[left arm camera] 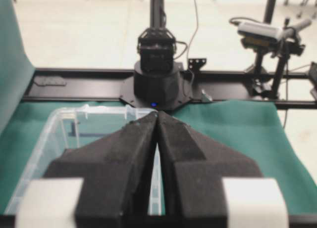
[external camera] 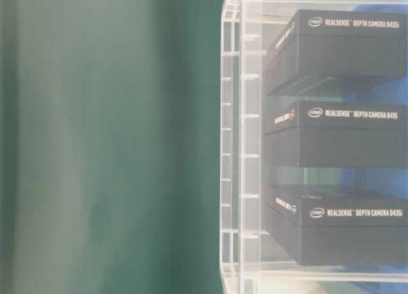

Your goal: Take the box out of the case with the right arm.

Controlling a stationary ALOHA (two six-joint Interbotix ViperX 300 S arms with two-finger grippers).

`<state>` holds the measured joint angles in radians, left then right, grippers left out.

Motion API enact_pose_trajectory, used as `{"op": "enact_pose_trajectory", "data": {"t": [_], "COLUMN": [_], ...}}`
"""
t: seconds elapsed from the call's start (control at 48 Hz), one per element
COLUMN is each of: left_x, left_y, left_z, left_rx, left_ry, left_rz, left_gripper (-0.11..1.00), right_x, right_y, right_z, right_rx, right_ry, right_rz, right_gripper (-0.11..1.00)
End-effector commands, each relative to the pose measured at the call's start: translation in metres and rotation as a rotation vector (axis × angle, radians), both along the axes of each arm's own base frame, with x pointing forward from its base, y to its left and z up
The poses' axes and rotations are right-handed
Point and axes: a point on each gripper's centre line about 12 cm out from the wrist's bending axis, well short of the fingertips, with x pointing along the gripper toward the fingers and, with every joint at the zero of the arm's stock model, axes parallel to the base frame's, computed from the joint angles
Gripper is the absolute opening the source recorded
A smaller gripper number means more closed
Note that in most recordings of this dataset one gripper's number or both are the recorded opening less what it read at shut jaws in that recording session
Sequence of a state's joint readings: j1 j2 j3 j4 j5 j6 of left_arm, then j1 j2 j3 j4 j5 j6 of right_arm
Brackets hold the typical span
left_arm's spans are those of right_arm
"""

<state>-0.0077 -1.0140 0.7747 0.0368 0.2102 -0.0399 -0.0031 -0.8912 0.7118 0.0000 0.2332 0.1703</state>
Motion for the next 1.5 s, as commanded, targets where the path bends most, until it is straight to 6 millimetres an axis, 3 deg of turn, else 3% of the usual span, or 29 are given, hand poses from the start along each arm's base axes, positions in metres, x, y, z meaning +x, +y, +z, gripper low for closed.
{"op": "enact_pose_trajectory", "data": {"t": [0.0,0.125,0.354,0.75,0.896,1.021,1.48], "left_x": [0.000,0.000,0.003,-0.020,-0.027,-0.029,-0.028], "left_y": [0.000,0.000,0.001,-0.007,-0.009,-0.008,-0.009], "left_z": [0.021,0.026,0.018,-0.012,-0.019,-0.024,-0.024], "left_rx": [-0.002,-0.003,-0.007,-0.009,-0.002,-0.005,-0.003], "left_ry": [0.020,0.061,0.221,0.931,1.088,1.156,1.160], "left_rz": [0.001,0.004,0.008,-0.007,-0.008,-0.001,-0.001], "left_gripper": [0.00,0.00,0.00,0.00,0.00,0.00,0.00], "right_x": [0.003,0.006,0.001,-0.025,-0.033,-0.034,-0.032], "right_y": [0.000,-0.001,-0.002,-0.005,-0.005,-0.005,-0.005], "right_z": [0.020,0.021,0.008,-0.023,-0.033,-0.038,-0.040], "right_rx": [0.005,0.003,0.035,0.136,0.154,0.156,0.167], "right_ry": [0.006,0.057,0.222,0.873,1.072,1.155,1.171], "right_rz": [-0.001,-0.003,-0.017,-0.104,-0.140,-0.152,-0.163], "right_gripper": [0.00,0.00,0.00,0.00,0.00,0.00,0.00]}}
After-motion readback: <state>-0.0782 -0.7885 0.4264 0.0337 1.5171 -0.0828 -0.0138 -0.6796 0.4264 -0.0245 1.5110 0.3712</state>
